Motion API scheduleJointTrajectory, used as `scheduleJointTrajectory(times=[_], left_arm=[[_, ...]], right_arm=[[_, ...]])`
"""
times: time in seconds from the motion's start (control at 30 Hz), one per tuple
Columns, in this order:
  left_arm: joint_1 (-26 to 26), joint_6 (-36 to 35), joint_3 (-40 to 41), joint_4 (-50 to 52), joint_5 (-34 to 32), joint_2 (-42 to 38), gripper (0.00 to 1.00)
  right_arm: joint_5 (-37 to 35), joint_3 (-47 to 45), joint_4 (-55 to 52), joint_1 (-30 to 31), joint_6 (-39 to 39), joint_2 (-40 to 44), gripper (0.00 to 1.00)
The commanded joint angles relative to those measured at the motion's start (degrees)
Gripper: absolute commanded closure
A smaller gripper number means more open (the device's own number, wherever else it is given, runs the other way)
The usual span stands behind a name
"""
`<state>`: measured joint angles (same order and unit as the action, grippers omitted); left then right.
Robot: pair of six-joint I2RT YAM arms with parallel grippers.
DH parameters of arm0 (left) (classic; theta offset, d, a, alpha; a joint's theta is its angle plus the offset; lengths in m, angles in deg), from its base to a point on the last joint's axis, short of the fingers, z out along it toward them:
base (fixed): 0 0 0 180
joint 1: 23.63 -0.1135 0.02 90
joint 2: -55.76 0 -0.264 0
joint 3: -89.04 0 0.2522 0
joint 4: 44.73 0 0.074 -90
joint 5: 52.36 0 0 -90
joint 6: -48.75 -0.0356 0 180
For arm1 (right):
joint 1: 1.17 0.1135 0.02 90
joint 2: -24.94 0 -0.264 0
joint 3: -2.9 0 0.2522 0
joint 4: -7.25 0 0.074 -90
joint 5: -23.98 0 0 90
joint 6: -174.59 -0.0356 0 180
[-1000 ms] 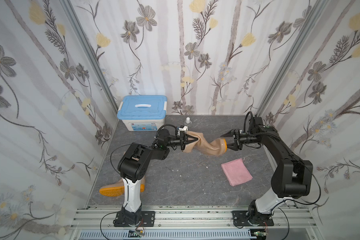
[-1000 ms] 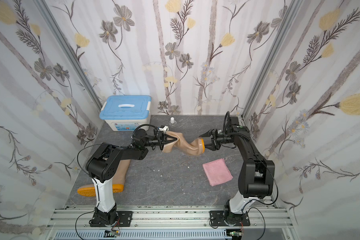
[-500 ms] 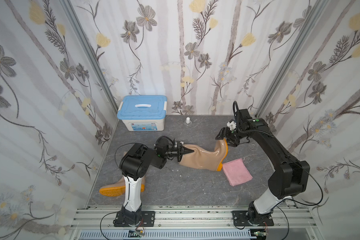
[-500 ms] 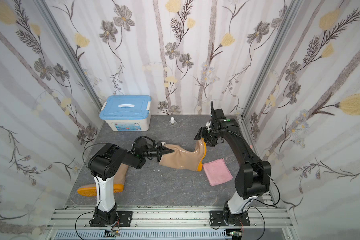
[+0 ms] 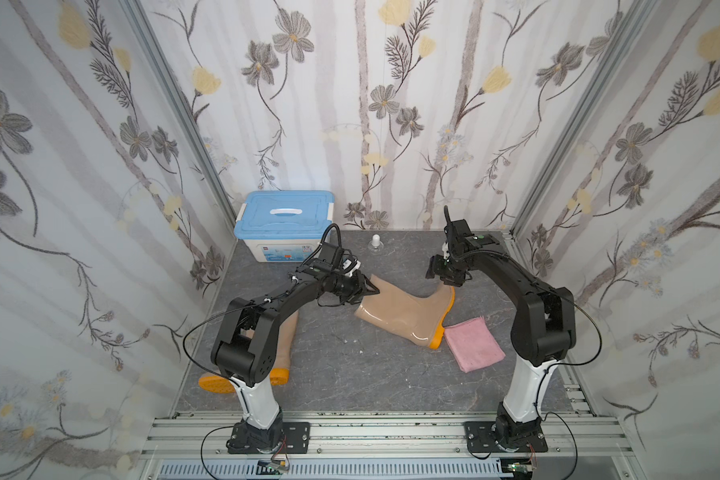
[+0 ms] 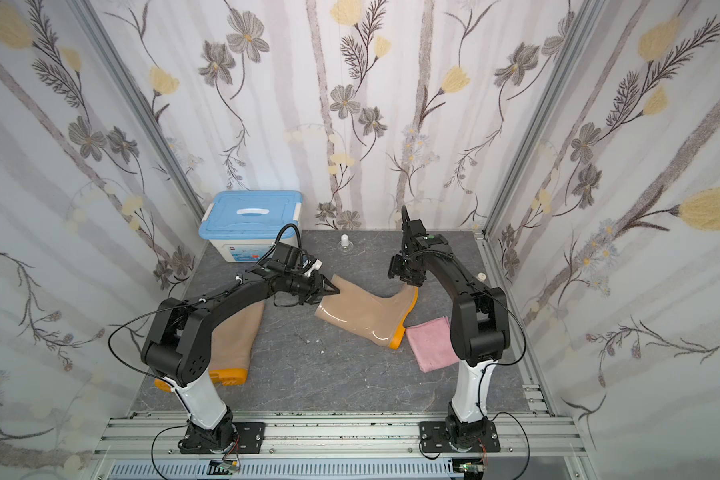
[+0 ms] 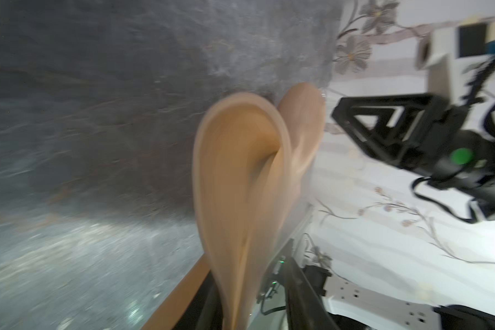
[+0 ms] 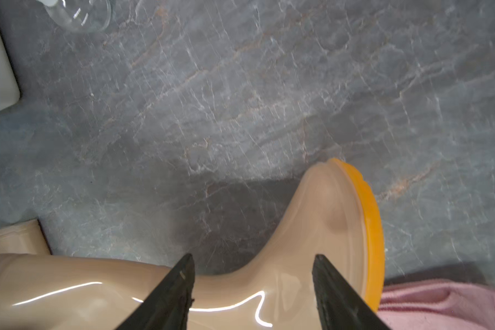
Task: Wipe the rubber boots with a cloth
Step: Place the rubber boot at the center of the board, then adjust the rubber boot at the center of the board.
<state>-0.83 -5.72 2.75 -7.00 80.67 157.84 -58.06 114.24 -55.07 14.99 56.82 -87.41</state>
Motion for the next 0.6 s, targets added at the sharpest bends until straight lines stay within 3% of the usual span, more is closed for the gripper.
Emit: scheduleJointTrajectory(times=[0.0, 0.2, 0.4, 0.43, 0.47, 0.57], left_arm=[[0.45, -16.90, -3.12, 22.49, -16.50, -0.23, 0.54], [0.79, -17.51, -1.39, 23.08, -28.60, -1.99, 0.46], [1.56, -18.76, 3.27, 12.48, -42.25, -14.20, 0.43], [1.81, -19.19, 3.97, 10.43, -44.03, -16.27, 0.29], [2.30, -20.01, 4.91, 7.56, -46.25, -18.51, 0.00], [2.59, -21.45, 7.15, 1.82, -48.25, -22.74, 0.00]], right_arm=[[-2.00, 5.35, -3.91, 0.45, 1.37, -3.52, 0.33], [-8.42, 2.33, -6.84, 1.39, 2.83, 1.26, 0.31], [-8.99, -3.27, -8.84, 2.04, 0.68, 4.78, 0.30], [-8.53, -4.38, -8.12, 2.09, 0.28, 4.65, 0.30], [-7.96, -5.60, -7.43, 2.07, -0.30, 4.18, 0.30], [-6.94, -7.85, -4.10, 2.16, -1.87, 2.25, 0.30]])
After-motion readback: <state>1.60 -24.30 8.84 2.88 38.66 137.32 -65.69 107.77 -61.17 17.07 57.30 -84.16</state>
